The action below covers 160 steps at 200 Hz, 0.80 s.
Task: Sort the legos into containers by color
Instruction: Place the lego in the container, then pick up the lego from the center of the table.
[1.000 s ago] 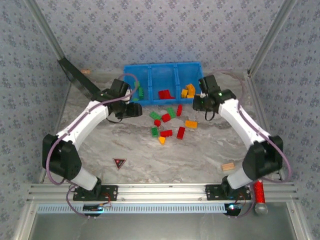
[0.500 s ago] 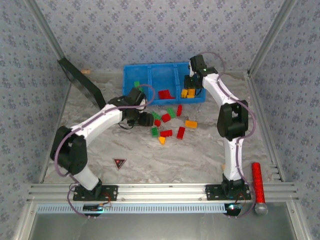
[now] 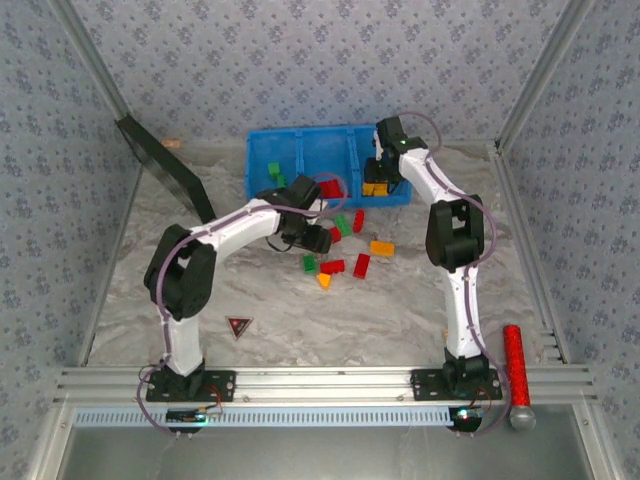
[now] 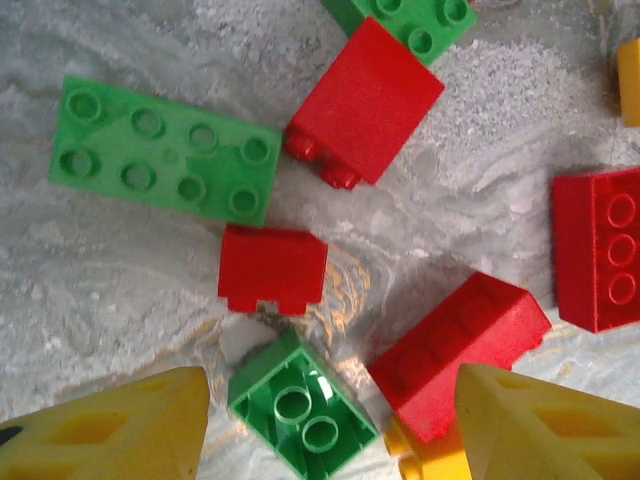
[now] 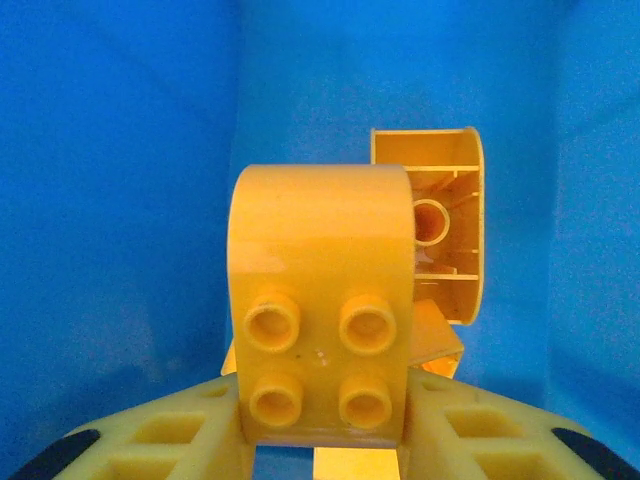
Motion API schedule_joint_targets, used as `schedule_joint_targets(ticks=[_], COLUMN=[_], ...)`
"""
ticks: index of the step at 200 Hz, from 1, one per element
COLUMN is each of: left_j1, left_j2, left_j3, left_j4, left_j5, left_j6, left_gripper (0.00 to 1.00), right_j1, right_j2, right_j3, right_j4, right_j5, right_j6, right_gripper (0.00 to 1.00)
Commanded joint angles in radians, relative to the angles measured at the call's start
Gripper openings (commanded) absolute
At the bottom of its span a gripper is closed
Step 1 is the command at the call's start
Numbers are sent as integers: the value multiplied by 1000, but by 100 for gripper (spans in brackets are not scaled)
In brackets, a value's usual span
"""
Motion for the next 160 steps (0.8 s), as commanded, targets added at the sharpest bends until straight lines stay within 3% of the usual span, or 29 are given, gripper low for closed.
schedule_joint_targets(ticks=[1,51,114,160], left_j1=[-2,-3,-2,-3], left_j2=[44,116,151,198], left_j3=[59,108,101,130], left_j4=[-19,-73,-62,-49], left_j5=[-8,-24,-31,-21], left_j6=[56,71,71,77], left_gripper=[66,67,66,67], right_j1=[-4,-3,2,0], right_j2=[-50,-137,-276,-435], right_j3=[-30,-91,-190,-356], right_j4=[-14,-6,-4,8], right_j5=[-17,-19,-11,18], right_j6=[-21,-32,-39,-29], right_gripper=[43,56,65,70])
